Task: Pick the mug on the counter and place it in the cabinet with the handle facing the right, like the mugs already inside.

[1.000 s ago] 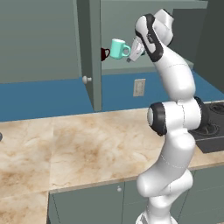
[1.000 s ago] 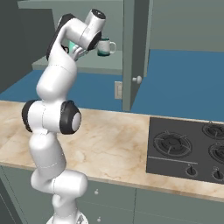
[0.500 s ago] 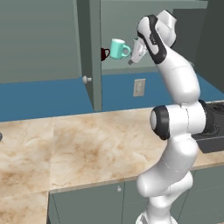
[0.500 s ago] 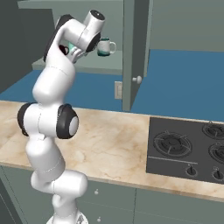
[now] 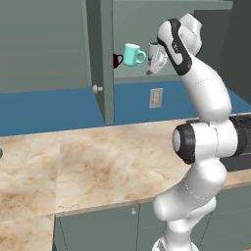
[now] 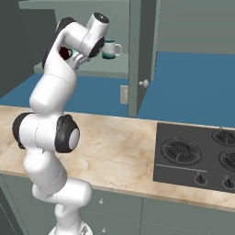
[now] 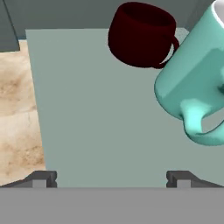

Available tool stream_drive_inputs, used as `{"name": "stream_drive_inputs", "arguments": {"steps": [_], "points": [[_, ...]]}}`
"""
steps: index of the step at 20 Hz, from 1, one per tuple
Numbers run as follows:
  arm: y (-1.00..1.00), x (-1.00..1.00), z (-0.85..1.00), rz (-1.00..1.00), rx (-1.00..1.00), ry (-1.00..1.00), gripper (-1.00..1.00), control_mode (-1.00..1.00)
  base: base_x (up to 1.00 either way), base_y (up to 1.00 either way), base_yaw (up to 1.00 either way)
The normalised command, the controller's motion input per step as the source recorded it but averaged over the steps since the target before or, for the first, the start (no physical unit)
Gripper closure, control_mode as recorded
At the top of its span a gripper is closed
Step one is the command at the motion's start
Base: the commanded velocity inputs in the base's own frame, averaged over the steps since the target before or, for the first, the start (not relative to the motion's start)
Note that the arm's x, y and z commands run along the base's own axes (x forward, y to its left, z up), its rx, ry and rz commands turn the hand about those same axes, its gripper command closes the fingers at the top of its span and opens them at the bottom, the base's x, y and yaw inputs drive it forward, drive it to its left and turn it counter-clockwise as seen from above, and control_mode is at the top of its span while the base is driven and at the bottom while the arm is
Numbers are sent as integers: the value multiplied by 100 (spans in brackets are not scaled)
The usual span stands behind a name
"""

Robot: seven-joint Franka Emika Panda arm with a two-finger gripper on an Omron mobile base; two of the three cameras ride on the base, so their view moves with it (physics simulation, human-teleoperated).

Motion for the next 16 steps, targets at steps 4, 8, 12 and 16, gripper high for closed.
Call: {"name": "stream_drive_inputs", "arguments": {"steps": [4,8,12,16], "points": [[0,-28,-9,0,0,0,-100,-100,0,0,0],[0,-40,-10,0,0,0,-100,-100,0,0,0],[0,-47,-6,0,0,-2,-100,-100,0,0,0],[0,-52,-5,0,0,-4,-100,-100,0,0,0]]}}
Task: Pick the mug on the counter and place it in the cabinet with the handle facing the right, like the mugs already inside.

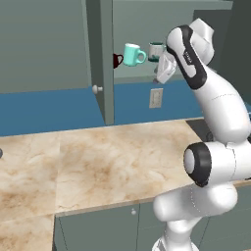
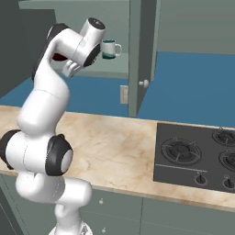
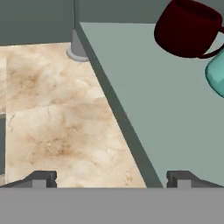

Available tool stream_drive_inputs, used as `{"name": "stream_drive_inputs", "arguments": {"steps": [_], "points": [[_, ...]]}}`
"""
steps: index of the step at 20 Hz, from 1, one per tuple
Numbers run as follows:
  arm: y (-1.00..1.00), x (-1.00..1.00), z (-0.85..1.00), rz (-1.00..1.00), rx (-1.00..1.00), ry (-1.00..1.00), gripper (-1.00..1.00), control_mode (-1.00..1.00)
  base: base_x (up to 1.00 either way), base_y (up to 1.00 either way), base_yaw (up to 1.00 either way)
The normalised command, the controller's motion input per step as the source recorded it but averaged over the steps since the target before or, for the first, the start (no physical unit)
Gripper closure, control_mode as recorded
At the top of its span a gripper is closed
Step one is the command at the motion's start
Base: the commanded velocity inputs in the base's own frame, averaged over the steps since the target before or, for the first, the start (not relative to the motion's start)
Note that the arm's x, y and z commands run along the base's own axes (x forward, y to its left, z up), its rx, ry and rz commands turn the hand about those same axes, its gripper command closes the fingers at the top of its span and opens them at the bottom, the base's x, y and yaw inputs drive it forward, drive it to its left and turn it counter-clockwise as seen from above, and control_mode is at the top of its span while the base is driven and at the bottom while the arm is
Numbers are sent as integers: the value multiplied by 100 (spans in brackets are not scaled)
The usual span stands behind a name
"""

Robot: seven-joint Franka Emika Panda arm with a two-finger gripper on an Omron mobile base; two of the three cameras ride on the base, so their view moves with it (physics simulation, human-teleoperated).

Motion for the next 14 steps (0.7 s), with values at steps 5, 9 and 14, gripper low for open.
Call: {"name": "stream_drive_inputs", "arguments": {"steps": [5,9,14], "points": [[1,-59,-18,0,-1,-3,-100,-100,0,0,0],[3,-57,-31,0,-2,-2,-100,-100,0,0,0],[2,-48,-41,0,-4,0,-100,-100,0,0,0]]}}
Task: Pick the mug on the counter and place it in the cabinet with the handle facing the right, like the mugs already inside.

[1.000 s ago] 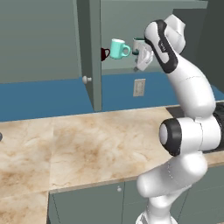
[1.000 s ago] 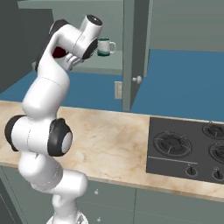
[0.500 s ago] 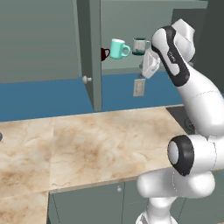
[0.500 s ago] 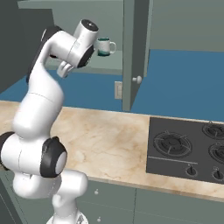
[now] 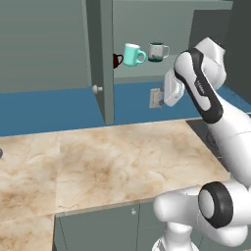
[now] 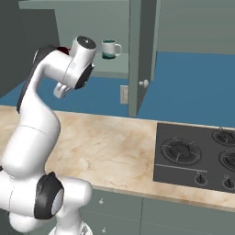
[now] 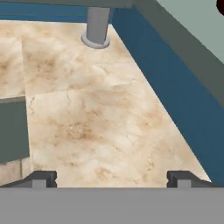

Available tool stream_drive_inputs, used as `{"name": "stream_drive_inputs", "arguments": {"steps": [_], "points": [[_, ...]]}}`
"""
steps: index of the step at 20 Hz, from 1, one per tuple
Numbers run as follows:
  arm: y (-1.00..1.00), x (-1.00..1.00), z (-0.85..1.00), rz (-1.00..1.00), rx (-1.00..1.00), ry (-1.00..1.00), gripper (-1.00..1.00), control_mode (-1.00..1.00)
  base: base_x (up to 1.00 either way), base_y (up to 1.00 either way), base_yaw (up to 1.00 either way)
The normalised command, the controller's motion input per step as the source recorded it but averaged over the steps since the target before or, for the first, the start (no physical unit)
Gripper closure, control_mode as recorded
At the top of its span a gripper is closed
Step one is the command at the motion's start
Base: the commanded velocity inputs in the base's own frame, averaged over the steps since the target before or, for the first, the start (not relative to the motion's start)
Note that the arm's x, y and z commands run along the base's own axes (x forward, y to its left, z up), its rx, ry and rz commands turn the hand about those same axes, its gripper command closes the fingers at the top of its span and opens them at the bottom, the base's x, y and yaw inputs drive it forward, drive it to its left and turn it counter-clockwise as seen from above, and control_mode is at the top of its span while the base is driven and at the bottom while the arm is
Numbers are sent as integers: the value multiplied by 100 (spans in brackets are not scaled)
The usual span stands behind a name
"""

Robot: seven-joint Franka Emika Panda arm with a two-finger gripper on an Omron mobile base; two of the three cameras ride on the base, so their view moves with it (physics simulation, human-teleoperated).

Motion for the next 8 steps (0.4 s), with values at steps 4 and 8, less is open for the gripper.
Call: {"name": "stream_drive_inputs", "arguments": {"steps": [4,8], "points": [[0,-37,-42,0,-6,0,-100,-100,0,0,0],[0,-31,-39,0,-9,0,-100,-100,0,0,0]]}}
